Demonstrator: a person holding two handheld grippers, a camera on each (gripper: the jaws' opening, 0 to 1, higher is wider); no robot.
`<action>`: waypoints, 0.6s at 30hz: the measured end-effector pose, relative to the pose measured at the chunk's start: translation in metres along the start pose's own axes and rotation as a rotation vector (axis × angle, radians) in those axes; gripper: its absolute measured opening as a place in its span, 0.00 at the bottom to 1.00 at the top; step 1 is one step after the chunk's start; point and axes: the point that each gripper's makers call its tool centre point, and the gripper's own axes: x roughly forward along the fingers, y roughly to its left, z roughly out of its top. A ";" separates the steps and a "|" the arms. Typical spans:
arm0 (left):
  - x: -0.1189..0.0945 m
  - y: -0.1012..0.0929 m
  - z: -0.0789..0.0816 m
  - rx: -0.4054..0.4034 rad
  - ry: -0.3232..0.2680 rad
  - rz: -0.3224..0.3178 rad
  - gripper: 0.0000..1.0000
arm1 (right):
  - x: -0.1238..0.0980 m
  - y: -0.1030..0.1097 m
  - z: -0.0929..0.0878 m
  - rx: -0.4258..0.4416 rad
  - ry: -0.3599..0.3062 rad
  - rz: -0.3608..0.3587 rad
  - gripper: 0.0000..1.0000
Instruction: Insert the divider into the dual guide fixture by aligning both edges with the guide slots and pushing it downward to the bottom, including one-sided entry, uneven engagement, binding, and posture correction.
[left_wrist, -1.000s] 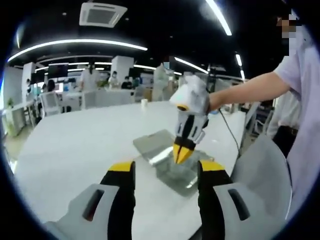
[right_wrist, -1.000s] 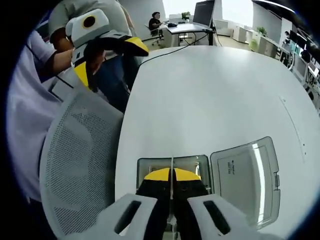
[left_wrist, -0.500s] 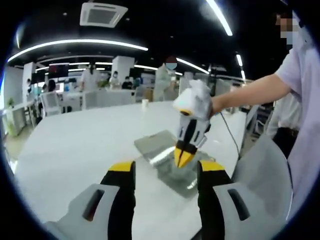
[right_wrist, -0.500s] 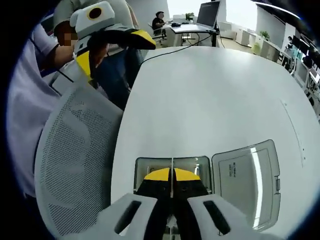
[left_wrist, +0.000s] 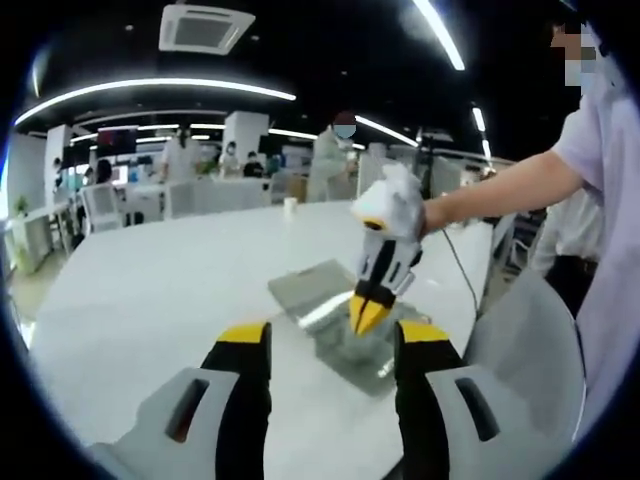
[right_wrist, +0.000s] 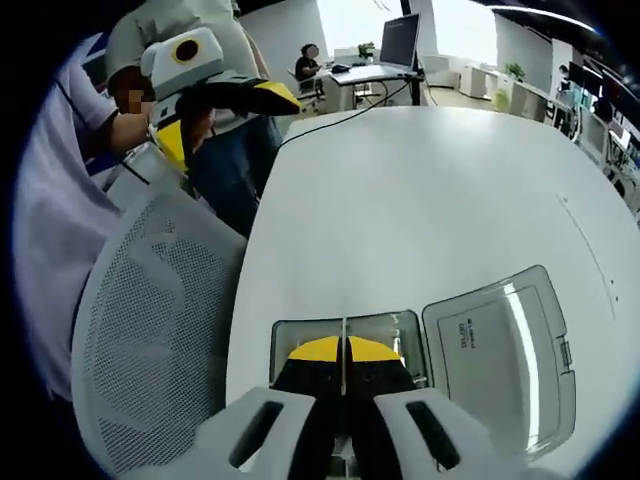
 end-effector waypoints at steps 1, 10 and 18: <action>0.000 0.000 0.000 0.001 0.000 0.000 0.47 | 0.001 0.001 -0.001 -0.017 0.009 0.004 0.00; 0.000 0.001 0.002 0.003 0.002 0.006 0.47 | 0.010 0.000 -0.007 -0.040 0.031 -0.001 0.00; -0.001 0.003 0.001 0.003 0.005 0.009 0.47 | 0.012 0.001 -0.007 -0.042 0.023 -0.005 0.00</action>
